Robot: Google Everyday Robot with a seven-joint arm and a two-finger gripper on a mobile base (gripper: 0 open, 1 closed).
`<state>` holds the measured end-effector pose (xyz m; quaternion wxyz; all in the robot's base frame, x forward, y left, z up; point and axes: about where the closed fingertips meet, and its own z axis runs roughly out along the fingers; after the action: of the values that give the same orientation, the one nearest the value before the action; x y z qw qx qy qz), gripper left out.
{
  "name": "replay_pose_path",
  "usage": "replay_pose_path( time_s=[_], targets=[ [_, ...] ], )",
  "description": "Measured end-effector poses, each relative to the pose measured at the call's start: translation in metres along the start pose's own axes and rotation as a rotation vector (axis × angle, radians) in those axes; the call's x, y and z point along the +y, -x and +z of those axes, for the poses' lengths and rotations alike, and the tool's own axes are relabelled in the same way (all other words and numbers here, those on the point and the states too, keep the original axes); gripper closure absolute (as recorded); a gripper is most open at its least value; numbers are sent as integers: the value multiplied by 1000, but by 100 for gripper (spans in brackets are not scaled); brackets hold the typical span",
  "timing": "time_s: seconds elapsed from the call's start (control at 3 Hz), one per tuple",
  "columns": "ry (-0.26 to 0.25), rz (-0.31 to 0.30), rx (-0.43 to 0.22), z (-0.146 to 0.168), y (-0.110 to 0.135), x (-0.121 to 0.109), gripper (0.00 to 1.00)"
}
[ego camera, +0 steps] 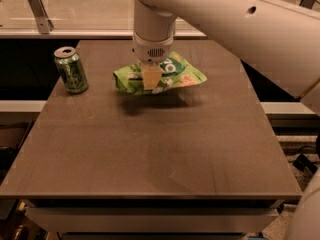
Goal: Move green rice chip bag near green can
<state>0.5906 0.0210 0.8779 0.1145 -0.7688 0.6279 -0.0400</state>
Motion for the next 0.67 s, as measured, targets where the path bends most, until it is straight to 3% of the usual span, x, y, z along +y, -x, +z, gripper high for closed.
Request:
replay_pose_path(
  time_s=[0.67],
  targets=[
    [6, -11, -16, 16, 30, -9, 100]
  ],
)
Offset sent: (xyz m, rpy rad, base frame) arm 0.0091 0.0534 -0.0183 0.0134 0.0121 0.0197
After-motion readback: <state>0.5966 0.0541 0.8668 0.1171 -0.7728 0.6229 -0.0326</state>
